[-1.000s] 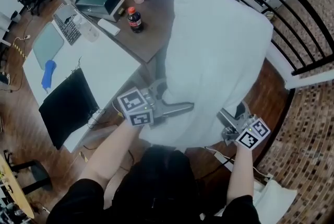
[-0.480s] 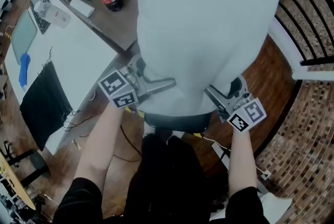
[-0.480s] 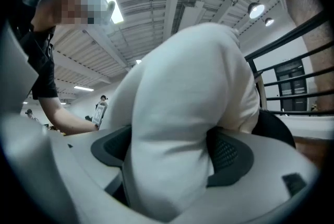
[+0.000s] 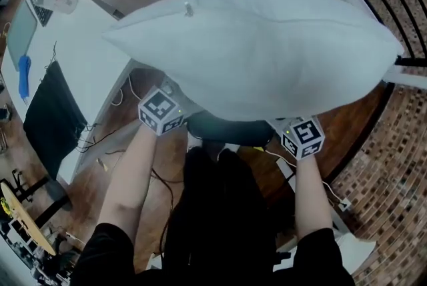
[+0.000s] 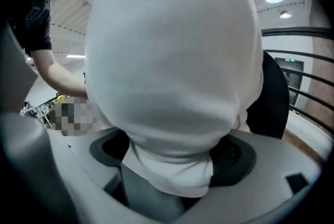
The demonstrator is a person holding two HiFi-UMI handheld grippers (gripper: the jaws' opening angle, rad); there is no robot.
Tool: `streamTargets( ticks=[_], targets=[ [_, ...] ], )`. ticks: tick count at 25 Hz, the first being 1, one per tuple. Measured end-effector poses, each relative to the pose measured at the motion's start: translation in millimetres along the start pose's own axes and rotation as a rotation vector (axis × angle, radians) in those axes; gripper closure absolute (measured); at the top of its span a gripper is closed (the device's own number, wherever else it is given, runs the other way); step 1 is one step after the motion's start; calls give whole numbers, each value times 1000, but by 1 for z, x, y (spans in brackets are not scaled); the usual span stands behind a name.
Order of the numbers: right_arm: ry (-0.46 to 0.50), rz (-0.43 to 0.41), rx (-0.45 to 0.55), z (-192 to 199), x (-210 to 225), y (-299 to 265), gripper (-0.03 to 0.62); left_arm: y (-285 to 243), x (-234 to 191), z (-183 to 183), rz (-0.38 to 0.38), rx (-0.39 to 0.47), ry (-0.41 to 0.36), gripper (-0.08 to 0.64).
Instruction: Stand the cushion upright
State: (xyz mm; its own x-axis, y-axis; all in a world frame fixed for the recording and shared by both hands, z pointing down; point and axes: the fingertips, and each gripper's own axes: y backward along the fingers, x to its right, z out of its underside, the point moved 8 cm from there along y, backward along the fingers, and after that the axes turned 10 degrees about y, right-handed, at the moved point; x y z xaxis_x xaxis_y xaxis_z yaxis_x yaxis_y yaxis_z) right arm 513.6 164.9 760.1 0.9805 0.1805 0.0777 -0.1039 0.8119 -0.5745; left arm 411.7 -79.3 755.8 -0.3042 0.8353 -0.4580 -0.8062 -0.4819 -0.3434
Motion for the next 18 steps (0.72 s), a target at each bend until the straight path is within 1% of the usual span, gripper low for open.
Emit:
streamTargets(
  ticks=[3, 6, 9, 11, 13, 15, 16, 18],
  targets=[
    [1, 30, -13, -2, 0, 3, 119, 3, -1, -1, -17, -2, -9, 27],
    [-15, 58, -32, 3, -2, 7, 115, 9, 0, 1, -36, -5, -2, 27],
    [-57, 105, -53, 7, -3, 10, 115, 14, 5, 3, -61, -4, 12, 26],
    [-94, 148, -95, 8, -5, 8, 115, 16, 6, 4, -105, -15, 29, 28],
    [-140, 193, -170, 8, -10, 6, 115, 17, 6, 6, -168, -53, 57, 38],
    [-178, 228, -253, 8, -17, 8, 117, 19, 11, 7, -216, -109, 84, 49],
    [-187, 240, -286, 7, -20, 11, 129, 21, 14, 5, -230, -136, 93, 51],
    [-195, 254, -325, 3, -25, 19, 132, 30, 17, -3, -248, -182, 121, 55]
  ],
)
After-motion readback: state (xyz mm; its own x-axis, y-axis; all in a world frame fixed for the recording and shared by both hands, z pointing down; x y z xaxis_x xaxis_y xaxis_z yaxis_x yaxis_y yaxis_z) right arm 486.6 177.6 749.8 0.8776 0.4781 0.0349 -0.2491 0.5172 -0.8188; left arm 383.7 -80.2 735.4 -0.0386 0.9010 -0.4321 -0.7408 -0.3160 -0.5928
